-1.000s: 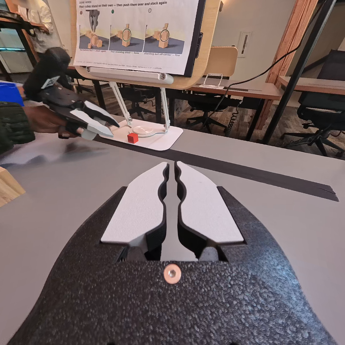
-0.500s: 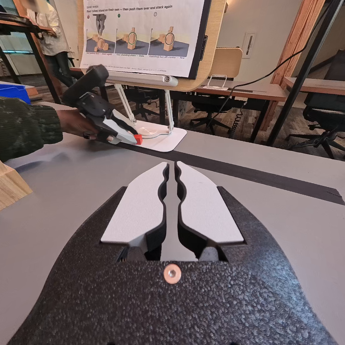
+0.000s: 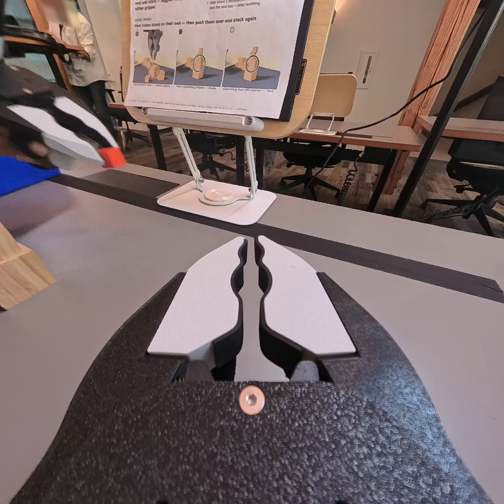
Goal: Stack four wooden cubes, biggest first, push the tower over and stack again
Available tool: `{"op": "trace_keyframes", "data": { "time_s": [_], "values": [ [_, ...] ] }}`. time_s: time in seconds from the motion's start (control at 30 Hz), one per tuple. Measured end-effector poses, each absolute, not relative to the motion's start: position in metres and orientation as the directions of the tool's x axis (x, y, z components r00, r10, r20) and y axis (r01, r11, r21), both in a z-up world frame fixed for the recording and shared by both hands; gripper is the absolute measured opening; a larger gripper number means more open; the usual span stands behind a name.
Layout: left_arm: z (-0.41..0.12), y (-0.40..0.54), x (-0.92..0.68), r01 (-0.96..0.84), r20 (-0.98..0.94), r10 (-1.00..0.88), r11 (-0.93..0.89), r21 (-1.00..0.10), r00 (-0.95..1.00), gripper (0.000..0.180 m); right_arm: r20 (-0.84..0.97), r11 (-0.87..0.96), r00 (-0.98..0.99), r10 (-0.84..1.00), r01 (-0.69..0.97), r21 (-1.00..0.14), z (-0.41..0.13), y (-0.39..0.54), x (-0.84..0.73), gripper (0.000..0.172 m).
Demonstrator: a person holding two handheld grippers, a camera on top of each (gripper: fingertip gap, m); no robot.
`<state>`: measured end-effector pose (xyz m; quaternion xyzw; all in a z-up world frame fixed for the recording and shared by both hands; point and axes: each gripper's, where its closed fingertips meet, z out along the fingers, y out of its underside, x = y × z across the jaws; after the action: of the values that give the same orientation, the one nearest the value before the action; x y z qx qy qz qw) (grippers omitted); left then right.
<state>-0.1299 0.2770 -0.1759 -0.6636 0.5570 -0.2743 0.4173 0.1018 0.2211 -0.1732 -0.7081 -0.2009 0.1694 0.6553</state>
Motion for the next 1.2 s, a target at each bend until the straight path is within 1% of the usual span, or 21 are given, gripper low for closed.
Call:
{"op": "trace_keyframes", "data": {
  "time_s": [0.17,0.3,0.5,0.7,0.93,1.2],
  "values": [
    [-0.134,0.212,-0.141,-0.494,-0.111,-0.984,0.029,-0.869,0.137,0.021,0.027,-0.043,0.869,0.494,0.055,-0.998,-0.168,0.220,0.104,0.005],
    [-0.119,0.174,-0.145,-0.484,-0.134,-0.983,0.057,-0.873,0.126,0.021,0.020,-0.022,0.881,0.472,0.034,-0.999,-0.161,0.218,0.111,0.005],
    [-0.133,0.148,-0.157,-0.515,-0.092,-0.984,0.001,-0.857,0.153,0.021,-0.036,-0.020,0.891,0.452,-0.030,-0.999,-0.156,0.217,0.123,0.000],
    [-0.158,0.136,-0.158,-0.544,-0.047,-0.989,-0.037,-0.838,0.140,0.021,-0.036,-0.031,0.892,0.450,-0.025,-0.999,-0.160,0.218,0.122,0.000],
    [-0.169,0.131,-0.156,-0.560,-0.024,-0.995,-0.037,-0.827,0.101,0.021,-0.036,-0.040,0.892,0.451,-0.020,-0.999,-0.163,0.219,0.123,0.000],
    [-0.170,0.126,-0.157,-0.606,-0.047,-0.997,0.006,-0.796,0.053,0.021,-0.036,-0.047,0.889,0.457,-0.016,-0.999,-0.165,0.219,0.121,0.000]
  ]
}}
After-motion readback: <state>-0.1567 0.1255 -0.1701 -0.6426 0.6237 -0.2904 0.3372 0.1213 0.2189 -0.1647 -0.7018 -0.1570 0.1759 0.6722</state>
